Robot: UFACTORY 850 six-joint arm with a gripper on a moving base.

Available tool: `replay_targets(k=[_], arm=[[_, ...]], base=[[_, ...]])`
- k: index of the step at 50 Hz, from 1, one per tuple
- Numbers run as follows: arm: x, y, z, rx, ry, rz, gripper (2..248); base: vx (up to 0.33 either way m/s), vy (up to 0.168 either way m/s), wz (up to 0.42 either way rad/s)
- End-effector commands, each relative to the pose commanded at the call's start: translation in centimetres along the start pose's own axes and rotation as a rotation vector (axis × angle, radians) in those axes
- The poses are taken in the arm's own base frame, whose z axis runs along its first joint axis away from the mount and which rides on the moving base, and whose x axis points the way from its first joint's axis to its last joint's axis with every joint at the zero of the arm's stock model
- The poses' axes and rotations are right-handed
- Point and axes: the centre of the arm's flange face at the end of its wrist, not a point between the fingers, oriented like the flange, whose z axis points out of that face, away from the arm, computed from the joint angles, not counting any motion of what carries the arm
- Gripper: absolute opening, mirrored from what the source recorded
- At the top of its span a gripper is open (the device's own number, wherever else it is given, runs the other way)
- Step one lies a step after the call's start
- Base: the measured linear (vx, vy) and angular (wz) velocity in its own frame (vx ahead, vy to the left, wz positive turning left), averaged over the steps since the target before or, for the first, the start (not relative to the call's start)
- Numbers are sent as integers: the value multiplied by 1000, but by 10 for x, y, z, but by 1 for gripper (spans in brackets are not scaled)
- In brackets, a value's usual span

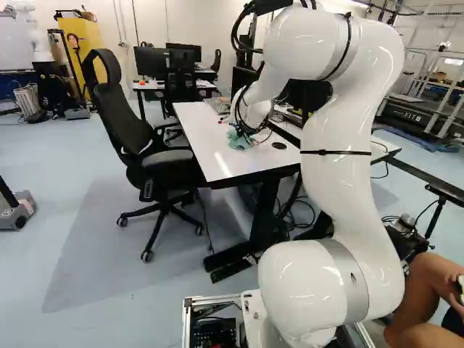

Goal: Clean the table with the green towel

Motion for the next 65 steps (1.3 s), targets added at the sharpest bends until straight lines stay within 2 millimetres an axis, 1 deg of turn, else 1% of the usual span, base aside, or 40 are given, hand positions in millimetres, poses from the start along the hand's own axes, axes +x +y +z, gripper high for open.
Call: replay_targets(k=[18,34,51,58,65], arm=[[-1,31,-2,-34,-1,34,49],[0,57,1,-62,3,62,49],[2,58,0,-64,6,64,49],[5,58,-8,-64,15,63,49],[3,55,-23,-62,19,61,49]], base=[[0,0,0],[0,0,0],[0,0,0],[0,0,0],[0,0,0]])
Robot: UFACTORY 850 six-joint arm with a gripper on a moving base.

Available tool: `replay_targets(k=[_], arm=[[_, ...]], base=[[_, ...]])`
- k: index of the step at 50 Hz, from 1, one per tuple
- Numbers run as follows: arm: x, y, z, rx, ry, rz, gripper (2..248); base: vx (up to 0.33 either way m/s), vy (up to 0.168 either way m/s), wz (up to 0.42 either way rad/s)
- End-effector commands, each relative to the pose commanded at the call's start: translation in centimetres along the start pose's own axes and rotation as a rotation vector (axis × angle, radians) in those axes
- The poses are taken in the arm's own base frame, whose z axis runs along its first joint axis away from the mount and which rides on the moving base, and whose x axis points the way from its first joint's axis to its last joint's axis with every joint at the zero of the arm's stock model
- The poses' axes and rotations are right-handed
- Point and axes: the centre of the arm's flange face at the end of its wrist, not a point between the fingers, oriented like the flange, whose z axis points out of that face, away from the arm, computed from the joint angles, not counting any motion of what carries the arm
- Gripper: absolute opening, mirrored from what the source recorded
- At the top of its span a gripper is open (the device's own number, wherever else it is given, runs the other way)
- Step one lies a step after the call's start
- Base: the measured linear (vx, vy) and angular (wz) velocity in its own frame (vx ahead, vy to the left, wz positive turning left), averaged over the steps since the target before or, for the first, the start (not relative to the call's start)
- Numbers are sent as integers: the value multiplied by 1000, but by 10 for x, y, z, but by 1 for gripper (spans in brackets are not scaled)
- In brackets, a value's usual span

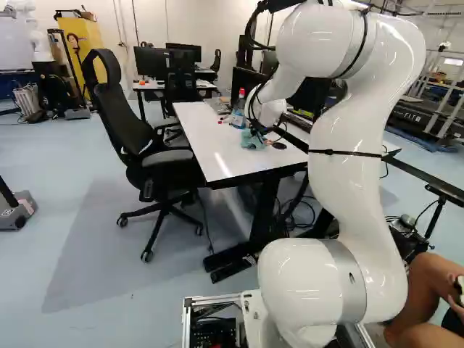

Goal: Clean the table with the green towel

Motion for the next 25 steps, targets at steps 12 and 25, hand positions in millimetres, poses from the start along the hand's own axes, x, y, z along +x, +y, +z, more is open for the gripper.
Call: replay_targets(k=[12,25], arm=[[-9,-5,-31,6,-22,-6,49],[-21,-11,-65,13,-50,-13,49]], base=[[0,0,0],[0,0,0]])
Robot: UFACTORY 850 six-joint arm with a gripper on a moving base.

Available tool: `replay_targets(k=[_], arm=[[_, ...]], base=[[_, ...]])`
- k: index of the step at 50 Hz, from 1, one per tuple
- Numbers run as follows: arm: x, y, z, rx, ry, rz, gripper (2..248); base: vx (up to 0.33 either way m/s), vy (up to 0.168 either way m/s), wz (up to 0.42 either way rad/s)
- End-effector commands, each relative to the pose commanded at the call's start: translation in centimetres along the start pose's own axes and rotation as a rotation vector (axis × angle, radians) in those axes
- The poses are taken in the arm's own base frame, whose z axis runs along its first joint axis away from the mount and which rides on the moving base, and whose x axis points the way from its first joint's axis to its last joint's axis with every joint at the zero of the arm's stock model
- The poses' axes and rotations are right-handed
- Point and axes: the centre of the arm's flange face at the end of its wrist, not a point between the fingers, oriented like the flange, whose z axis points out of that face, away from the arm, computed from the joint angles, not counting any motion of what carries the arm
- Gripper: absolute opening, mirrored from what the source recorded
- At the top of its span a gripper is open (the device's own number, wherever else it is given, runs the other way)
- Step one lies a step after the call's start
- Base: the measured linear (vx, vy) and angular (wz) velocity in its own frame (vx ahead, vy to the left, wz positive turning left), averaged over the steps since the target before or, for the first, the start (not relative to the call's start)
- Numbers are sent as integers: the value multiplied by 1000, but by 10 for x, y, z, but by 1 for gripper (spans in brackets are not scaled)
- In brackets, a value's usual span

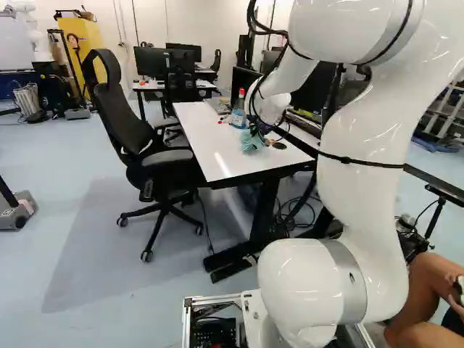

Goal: Clean the table with the green towel

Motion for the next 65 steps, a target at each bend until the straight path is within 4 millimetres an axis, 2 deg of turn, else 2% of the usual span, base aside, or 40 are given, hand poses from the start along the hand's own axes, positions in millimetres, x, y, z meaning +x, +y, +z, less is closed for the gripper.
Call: replay_targets(k=[16,65], arm=[[-18,-7,-41,9,-28,-10,49],[-23,-8,-42,10,-78,-11,49]], base=[[0,0,0],[0,0,0]])
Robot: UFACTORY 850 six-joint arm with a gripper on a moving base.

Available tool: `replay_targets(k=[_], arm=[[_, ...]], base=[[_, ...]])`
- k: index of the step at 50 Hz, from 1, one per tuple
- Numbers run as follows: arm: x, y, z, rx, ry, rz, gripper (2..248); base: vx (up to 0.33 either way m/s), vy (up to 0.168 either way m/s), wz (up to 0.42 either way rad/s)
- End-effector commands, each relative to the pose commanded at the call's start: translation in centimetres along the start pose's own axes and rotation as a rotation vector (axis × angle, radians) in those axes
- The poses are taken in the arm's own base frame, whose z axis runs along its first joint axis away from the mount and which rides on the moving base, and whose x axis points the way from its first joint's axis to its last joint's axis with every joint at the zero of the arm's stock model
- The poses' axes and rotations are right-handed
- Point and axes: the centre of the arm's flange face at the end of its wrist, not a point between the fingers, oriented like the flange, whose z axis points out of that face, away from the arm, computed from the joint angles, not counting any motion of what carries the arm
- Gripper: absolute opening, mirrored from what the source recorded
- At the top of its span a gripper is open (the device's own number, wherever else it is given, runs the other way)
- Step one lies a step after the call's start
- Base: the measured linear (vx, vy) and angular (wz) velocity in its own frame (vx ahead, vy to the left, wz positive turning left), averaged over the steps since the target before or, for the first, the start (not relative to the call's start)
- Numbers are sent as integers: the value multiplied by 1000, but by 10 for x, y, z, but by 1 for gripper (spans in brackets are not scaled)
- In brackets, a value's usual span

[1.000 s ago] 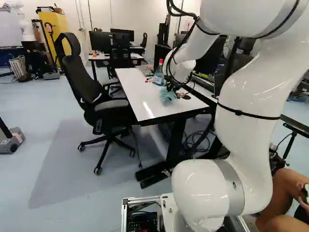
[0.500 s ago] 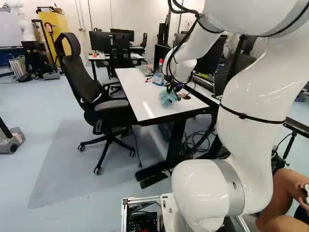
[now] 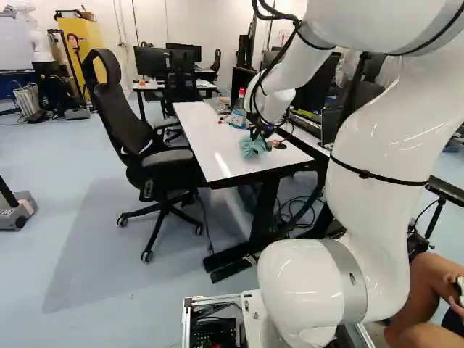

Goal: Clean the table with the green towel

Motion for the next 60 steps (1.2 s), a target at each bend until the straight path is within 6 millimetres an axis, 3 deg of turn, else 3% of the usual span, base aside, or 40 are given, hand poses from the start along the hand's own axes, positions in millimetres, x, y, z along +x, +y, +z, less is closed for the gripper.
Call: replay_targets(k=[13,60], arm=[[1,11,1,-13,0,16,49],[13,90,7,-107,63,125,49]], base=[[0,0,0],[0,0,0]])
